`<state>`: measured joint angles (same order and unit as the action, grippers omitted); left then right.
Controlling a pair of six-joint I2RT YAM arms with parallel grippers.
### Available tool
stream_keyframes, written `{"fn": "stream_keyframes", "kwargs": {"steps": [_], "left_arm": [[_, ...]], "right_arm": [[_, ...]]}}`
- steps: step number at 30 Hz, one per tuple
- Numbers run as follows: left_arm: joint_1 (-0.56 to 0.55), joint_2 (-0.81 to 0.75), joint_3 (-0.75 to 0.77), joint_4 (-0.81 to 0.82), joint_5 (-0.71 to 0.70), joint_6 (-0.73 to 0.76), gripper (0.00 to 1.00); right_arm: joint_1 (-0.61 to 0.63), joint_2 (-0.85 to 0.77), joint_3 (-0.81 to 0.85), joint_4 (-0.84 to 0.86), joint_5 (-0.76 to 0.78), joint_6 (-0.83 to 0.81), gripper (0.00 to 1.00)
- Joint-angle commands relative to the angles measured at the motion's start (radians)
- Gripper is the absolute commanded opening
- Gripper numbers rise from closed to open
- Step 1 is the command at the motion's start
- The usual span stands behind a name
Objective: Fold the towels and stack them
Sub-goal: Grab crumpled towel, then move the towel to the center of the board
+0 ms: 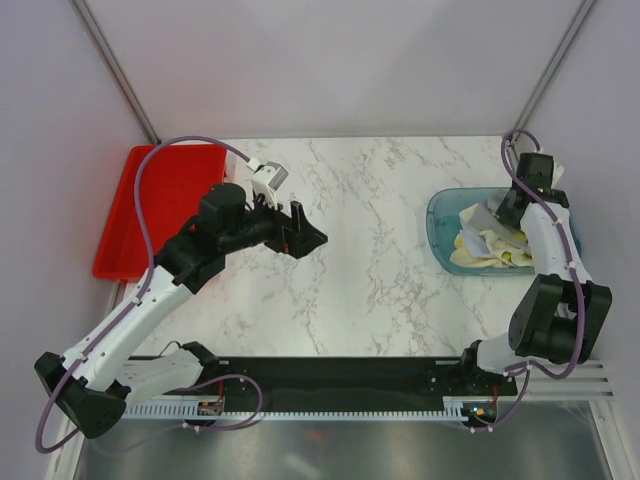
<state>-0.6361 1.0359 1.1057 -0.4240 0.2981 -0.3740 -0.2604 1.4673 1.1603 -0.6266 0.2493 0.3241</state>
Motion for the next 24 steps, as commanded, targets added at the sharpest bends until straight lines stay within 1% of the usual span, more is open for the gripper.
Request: {"fn": "stream_keyframes", "kwargs": {"steps": [1,2,3,5,6,7,8,9,10,11,12,13,14,15,16,17,18,19,20,21,23,24], "left_arm": [[0.003,0.009,0.019,0.016,0.021,-0.008,1.0],[0.003,0.009,0.02,0.014,0.015,-0.012,1.0],[0.003,0.004,0.026,0.014,0.012,-0.016,1.0],[0.004,-0.007,0.031,0.014,-0.029,-0.031,1.0],[0.003,-0.013,0.032,0.013,-0.046,-0.034,1.0],[0.004,-0.025,0.036,0.013,-0.065,-0.034,1.0],[0.007,-0.028,0.039,0.013,-0.065,-0.034,1.0],[0.01,-0.031,0.054,-0.001,-0.139,-0.022,1.0],[0.019,-0.031,0.065,-0.016,-0.16,-0.019,1.0],[0.051,-0.025,0.075,-0.047,-0.165,-0.022,0.99],[0.073,-0.02,0.088,-0.062,-0.151,-0.028,0.98],[0.097,-0.017,0.098,-0.071,-0.134,-0.038,0.95],[0.152,-0.017,0.097,-0.078,-0.081,-0.064,0.95],[0.18,-0.019,0.091,-0.079,-0.056,-0.078,0.94],[0.206,-0.019,0.077,-0.081,-0.031,-0.098,0.93],[0.252,-0.022,0.068,-0.081,0.005,-0.106,0.93],[0.272,-0.026,0.062,-0.082,0.019,-0.111,0.93],[0.286,-0.031,0.045,-0.087,0.029,-0.114,0.93],[0.303,-0.034,0.036,-0.09,0.029,-0.115,0.93],[0.306,-0.043,0.019,-0.091,0.021,-0.112,0.93],[0.308,-0.053,0.0,-0.102,-0.013,-0.111,0.93],[0.308,-0.059,-0.022,-0.105,-0.022,-0.115,0.93]], "right_arm": [[0.09,-0.038,0.226,-0.029,0.127,-0.063,0.0],[0.143,-0.03,0.275,-0.059,0.154,-0.069,0.0],[0.168,-0.021,0.367,-0.111,0.169,-0.075,0.0],[0.236,-0.018,0.452,-0.153,0.182,-0.079,0.0],[0.251,-0.024,0.529,-0.18,0.165,-0.07,0.0],[0.256,-0.03,0.565,-0.186,0.118,-0.063,0.0],[0.286,-0.036,0.597,-0.185,-0.044,-0.031,0.0],[0.291,-0.05,0.648,-0.177,-0.132,-0.004,0.0],[0.296,-0.058,0.66,-0.165,-0.216,0.022,0.0],[0.314,-0.065,0.665,-0.145,-0.377,0.085,0.0],[0.326,-0.084,0.636,-0.125,-0.44,0.12,0.0],[0.337,-0.097,0.603,-0.06,-0.515,0.162,0.0],[0.367,-0.111,0.557,-0.017,-0.572,0.199,0.0],[0.386,-0.143,0.433,0.032,-0.646,0.278,0.0],[0.433,-0.157,0.364,0.127,-0.665,0.309,0.0],[0.463,-0.169,0.295,0.171,-0.676,0.332,0.0],[0.495,-0.185,0.163,0.207,-0.671,0.345,0.0],[0.53,-0.183,0.107,0.238,-0.65,0.334,0.0],[0.6,-0.18,0.055,0.242,-0.624,0.326,0.0],[0.631,-0.165,-0.046,0.261,-0.614,0.316,0.0],[0.705,-0.145,-0.144,0.294,-0.608,0.293,0.0],[0.725,-0.144,-0.23,0.32,-0.593,0.287,0.0]]}}
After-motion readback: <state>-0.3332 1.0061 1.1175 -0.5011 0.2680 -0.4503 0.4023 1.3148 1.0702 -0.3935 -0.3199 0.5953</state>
